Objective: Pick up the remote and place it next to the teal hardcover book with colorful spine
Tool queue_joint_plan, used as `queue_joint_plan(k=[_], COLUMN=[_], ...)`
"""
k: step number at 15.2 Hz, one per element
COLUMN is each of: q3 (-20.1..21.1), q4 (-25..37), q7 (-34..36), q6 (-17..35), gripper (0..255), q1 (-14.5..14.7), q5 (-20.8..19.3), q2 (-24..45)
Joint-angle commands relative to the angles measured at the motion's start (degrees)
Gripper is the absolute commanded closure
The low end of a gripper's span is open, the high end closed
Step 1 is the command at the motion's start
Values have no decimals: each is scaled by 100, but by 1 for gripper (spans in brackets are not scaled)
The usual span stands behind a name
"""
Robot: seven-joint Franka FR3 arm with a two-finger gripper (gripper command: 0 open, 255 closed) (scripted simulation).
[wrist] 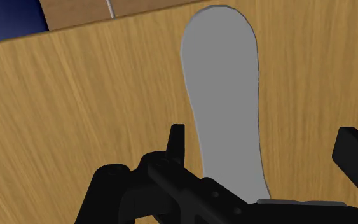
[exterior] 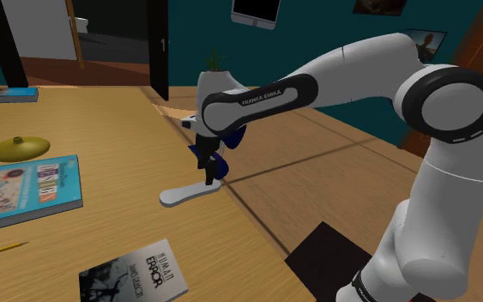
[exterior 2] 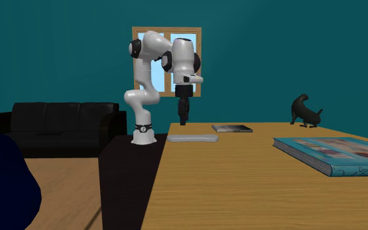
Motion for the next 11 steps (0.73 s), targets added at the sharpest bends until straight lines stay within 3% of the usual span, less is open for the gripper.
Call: queue_joint_plan(k=[1, 3, 11], q3=[82, 145, 134], q4=[292, 479, 241], q7=[-267, -420, -396], q6=[90, 149, 653], gripper=[0, 0, 0], q1=[72, 133, 148], q5=[-86, -154, -191], q2=[361, 595, 862])
